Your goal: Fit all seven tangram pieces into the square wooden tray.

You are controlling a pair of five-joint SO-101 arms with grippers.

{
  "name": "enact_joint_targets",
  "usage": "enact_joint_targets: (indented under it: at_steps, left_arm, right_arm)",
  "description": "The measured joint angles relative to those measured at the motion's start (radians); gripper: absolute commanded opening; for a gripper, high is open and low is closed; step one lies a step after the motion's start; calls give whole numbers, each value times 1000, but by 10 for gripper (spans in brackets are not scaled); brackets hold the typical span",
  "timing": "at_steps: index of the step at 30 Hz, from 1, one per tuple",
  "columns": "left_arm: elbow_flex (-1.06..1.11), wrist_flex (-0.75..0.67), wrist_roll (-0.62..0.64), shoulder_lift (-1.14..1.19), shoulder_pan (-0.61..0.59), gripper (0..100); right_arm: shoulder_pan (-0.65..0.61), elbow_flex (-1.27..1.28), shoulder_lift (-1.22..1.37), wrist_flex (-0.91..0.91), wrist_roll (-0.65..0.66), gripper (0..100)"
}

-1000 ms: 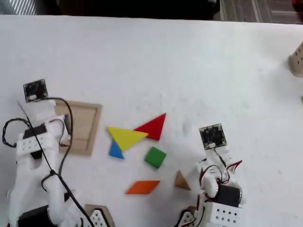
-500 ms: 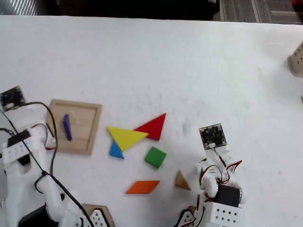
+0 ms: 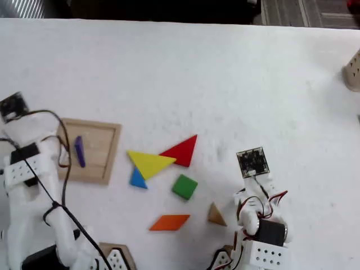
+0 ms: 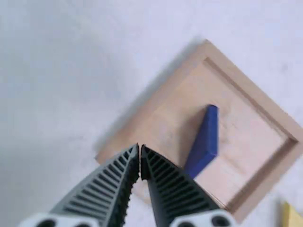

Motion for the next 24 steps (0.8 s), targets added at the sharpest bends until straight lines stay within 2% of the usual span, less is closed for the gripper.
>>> enact_joint_targets:
  at_steps: [4,9,14,20,24]
  left_arm:
    - [-25,46,2,0,152,24]
    - [-29,49,-2,0,267,24]
    - [-29,3,-77,0,377,24]
    - [28,-132,-97,17,336,24]
    - [-9,-164,-153,175,327,24]
  right_arm:
    - [0,0,0,0,0,21]
    - [0,0,0,0,0,20]
    - [0,0,0,0,0,19]
    - [0,0,0,0,0,19]
    - [0,0,0,0,0,19]
